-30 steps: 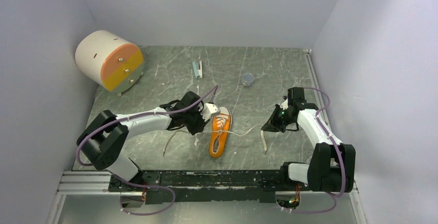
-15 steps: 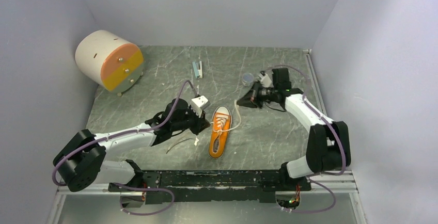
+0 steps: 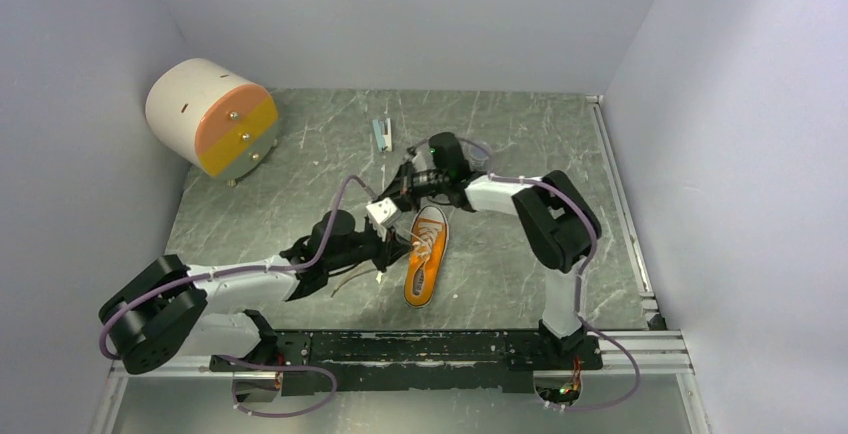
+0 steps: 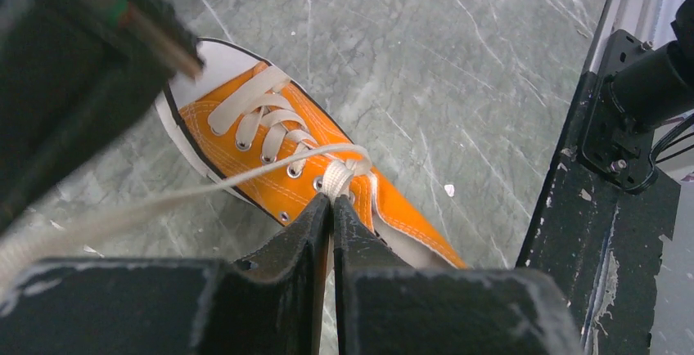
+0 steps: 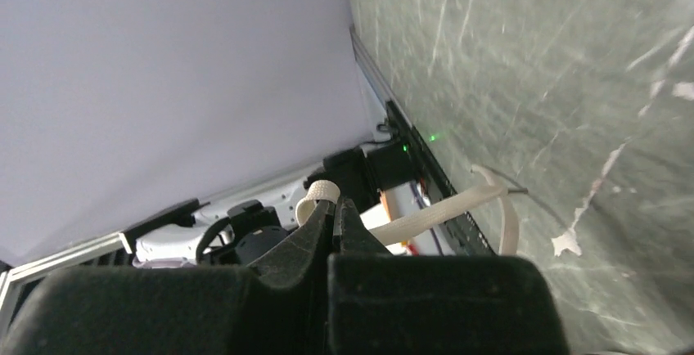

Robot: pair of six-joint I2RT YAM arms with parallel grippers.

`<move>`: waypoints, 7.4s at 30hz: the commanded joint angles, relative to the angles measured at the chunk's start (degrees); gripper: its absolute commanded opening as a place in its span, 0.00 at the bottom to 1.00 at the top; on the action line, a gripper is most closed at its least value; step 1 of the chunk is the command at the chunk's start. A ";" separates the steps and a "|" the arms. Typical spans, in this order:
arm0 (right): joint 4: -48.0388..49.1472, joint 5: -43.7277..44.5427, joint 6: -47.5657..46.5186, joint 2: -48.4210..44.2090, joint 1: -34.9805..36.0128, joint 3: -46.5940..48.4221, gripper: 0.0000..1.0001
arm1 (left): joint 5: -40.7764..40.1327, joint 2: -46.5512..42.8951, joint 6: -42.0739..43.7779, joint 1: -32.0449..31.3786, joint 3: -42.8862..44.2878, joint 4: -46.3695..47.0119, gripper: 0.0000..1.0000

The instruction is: Tie the shoes

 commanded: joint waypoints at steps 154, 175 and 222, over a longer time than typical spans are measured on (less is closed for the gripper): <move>-23.11 21.70 -64.48 -42.44 3.32 -28.69 0.50 | 27.65 6.94 -9.68 16.76 9.64 -12.05 0.05; -13.25 13.79 -63.38 -34.84 0.60 -34.83 0.32 | 30.24 6.73 -9.13 18.68 9.95 -12.41 0.05; -16.13 11.44 -51.35 -35.95 0.83 -31.64 0.00 | 42.82 21.51 7.80 17.59 27.23 -25.89 0.91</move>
